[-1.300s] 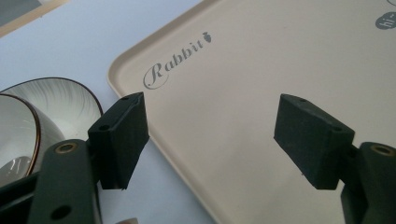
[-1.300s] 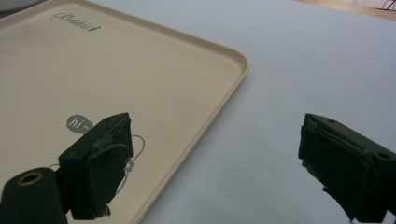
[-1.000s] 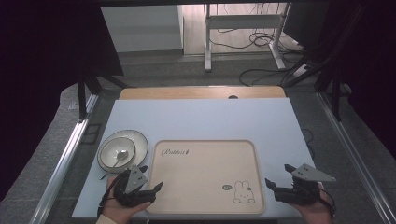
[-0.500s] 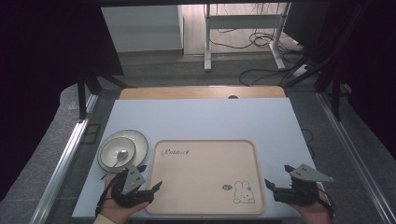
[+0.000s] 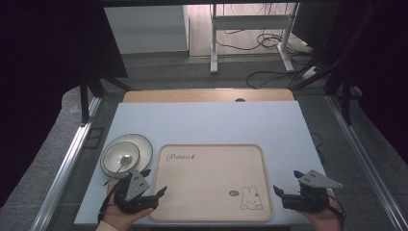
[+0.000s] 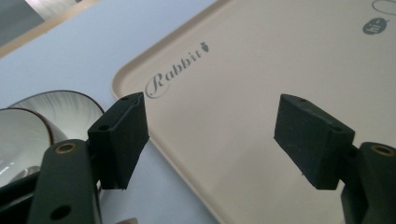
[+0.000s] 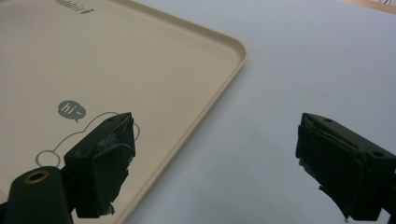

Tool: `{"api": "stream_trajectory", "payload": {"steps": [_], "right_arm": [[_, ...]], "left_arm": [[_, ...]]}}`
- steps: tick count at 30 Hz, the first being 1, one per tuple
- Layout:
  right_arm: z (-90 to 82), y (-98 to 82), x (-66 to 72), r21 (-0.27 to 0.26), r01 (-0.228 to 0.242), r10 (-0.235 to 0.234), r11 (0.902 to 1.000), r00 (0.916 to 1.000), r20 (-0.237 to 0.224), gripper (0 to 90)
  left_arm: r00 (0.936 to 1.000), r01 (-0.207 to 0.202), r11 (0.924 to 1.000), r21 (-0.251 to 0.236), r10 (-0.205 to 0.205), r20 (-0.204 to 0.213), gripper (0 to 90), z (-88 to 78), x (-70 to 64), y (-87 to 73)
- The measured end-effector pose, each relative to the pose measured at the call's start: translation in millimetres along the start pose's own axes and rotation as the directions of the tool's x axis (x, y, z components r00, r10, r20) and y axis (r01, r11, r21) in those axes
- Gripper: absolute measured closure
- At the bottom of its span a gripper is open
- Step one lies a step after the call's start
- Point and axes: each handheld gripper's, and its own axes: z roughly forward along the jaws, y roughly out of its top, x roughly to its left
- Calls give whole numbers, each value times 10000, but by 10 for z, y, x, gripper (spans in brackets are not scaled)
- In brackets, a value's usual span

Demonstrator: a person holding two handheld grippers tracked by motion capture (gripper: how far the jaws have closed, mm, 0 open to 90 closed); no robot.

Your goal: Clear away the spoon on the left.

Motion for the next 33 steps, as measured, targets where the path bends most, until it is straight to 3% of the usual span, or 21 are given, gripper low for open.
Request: {"api": "stream_trajectory", "payload": {"steps": [10,22,29,33], "right_arm": [[-2,-1,8,21,74,-74,10000,10000,22,122],[-8,-4,5,-72,176,-175,9998,9998,86,126],[-7,-5,6,-74,208,-207,9998,9997,117,127],[2,-9,4,-22,191,-191,9998,9998,98,127]], "left_arm": [[9993,-321,9993,-188,318,-189,249,-178,28,147],[9931,-527,9981,-305,492,-1065,246,-399,132,196],[9881,-230,9990,-390,168,-1531,244,-509,263,136],[9835,156,9990,-420,-230,-1796,245,-541,384,52]]}}
